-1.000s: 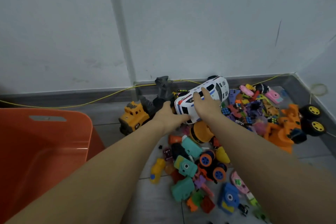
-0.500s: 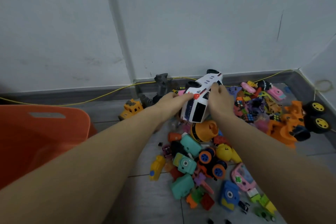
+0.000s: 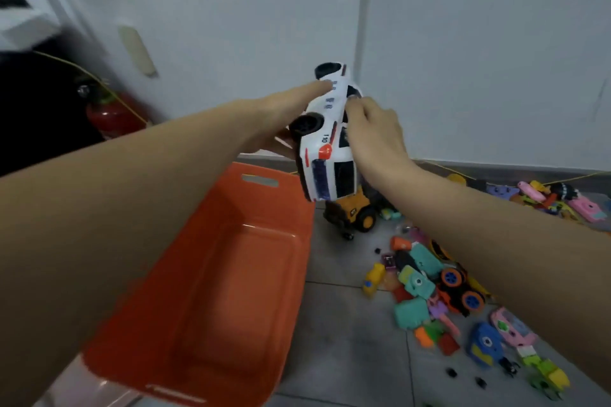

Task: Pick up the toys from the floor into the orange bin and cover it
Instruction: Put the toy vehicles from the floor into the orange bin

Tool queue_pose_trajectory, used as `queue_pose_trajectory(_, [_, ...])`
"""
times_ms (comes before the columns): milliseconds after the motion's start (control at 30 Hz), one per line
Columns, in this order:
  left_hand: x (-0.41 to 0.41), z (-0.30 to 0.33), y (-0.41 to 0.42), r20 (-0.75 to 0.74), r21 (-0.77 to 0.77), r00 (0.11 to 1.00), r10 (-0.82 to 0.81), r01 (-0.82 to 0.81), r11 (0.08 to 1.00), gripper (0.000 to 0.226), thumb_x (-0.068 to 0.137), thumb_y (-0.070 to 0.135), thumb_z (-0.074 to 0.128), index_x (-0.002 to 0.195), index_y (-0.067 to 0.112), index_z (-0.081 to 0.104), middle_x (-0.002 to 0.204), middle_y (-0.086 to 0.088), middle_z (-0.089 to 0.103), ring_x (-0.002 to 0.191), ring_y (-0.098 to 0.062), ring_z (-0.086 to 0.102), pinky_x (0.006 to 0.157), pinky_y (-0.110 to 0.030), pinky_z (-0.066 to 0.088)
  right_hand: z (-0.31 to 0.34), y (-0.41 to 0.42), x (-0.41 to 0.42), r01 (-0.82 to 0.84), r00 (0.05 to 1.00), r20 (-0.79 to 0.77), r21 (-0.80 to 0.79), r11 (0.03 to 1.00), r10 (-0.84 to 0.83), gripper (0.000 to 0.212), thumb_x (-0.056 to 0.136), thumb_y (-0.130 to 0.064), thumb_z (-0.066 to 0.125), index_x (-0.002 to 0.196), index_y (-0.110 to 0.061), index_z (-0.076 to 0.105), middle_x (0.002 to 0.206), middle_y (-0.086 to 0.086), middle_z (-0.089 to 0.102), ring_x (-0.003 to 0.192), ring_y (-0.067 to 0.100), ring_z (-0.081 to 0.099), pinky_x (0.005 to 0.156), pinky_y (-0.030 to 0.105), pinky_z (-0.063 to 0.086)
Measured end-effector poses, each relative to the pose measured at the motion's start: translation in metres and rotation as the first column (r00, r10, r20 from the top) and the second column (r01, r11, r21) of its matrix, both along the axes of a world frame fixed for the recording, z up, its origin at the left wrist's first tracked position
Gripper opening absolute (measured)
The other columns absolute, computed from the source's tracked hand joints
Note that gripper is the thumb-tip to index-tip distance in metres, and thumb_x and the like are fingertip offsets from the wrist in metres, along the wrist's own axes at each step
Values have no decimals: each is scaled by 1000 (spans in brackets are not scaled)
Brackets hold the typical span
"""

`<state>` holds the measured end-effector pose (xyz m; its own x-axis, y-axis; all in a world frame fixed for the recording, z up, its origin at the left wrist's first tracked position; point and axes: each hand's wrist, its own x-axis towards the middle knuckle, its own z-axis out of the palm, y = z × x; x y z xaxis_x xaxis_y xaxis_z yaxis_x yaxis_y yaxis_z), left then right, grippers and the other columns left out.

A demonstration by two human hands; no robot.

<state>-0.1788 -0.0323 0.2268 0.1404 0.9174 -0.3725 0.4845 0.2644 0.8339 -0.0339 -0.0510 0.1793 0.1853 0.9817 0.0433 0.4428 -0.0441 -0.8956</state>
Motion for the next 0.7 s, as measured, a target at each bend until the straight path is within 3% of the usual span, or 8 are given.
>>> queue_pose_trajectory(67, [-37, 7, -8, -56, -17, 998, 12, -13, 1000, 55, 84, 67, 49, 103, 21, 72, 95, -5, 75, 78, -21, 72, 65, -31, 57, 13, -17, -38, -55, 998, -32, -4, 998, 55, 35, 93, -49, 29, 81, -28, 55, 107, 11, 57, 79, 23, 61, 78, 44, 52])
queue_pose_trajectory(133, [-68, 10, -15, -110, -52, 994, -4, -2, 999, 51, 85, 64, 51, 105, 22, 71, 96, -2, 76, 82, -17, 72, 67, -28, 55, 18, -33, -65, -89, 995, -47, -17, 996, 88, 34, 96, -47, 27, 87, -28, 55, 107, 8, 51, 76, 18, 55, 75, 41, 46])
queue_pose_trajectory(200, [-100, 6, -26, -149, -100, 988, -31, 17, 995, 50, 86, 62, 53, 110, 21, 70, 101, 1, 76, 93, -19, 72, 84, -36, 56, 14, -51, -91, -130, 990, -58, -64, 989, 126, 35, 99, -47, 26, 99, -28, 55, 106, 3, 44, 76, 13, 49, 69, 37, 37])
queue_pose_trajectory(267, [-124, -3, -35, -168, -190, 983, -71, 38, 981, 52, 83, 61, 57, 113, 20, 70, 105, -2, 75, 101, -23, 71, 99, -46, 51, 2, -71, -113, -157, 987, -56, -90, 983, 153, 34, 100, -47, 25, 100, -28, 53, 106, 3, 43, 80, 18, 51, 74, 40, 38])
queue_pose_trajectory(367, [-140, -24, -53, -268, -279, 956, -119, 41, 959, 45, 88, 56, 54, 112, 20, 69, 101, -3, 76, 93, -21, 72, 88, -39, 55, -28, -96, -135, -189, 982, -32, -128, 973, 187, 33, 100, -48, 28, 95, -26, 52, 108, 6, 43, 90, 31, 55, 86, 47, 44])
queue_pose_trajectory(533, [-139, -81, -73, -273, -461, 941, -198, 53, 886, 52, 90, 56, 54, 119, 14, 63, 112, -3, 72, 98, -22, 71, 92, -38, 55, -84, -125, -144, -251, 965, 12, -252, 935, 262, 33, 102, -45, 25, 91, -26, 50, 107, 1, 41, 82, 27, 56, 76, 42, 45])
queue_pose_trajectory(600, [-136, -103, -77, -322, -463, 931, -172, 4, 886, 61, 87, 58, 58, 126, 10, 53, 124, -6, 62, 105, -26, 65, 93, -40, 54, -103, -127, -149, -234, 971, -24, -298, 925, 238, 33, 100, -45, 24, 87, -29, 50, 108, 0, 42, 85, 27, 57, 82, 45, 47])
queue_pose_trajectory(700, [-138, -128, -81, -442, -397, 882, -167, -25, 917, 62, 91, 48, 59, 132, 5, 44, 117, -9, 57, 101, -28, 61, 83, -36, 53, -129, -127, -159, -208, 978, -93, -349, 914, 187, 36, 101, -45, 25, 84, -28, 52, 109, 1, 44, 87, 20, 56, 86, 40, 44])
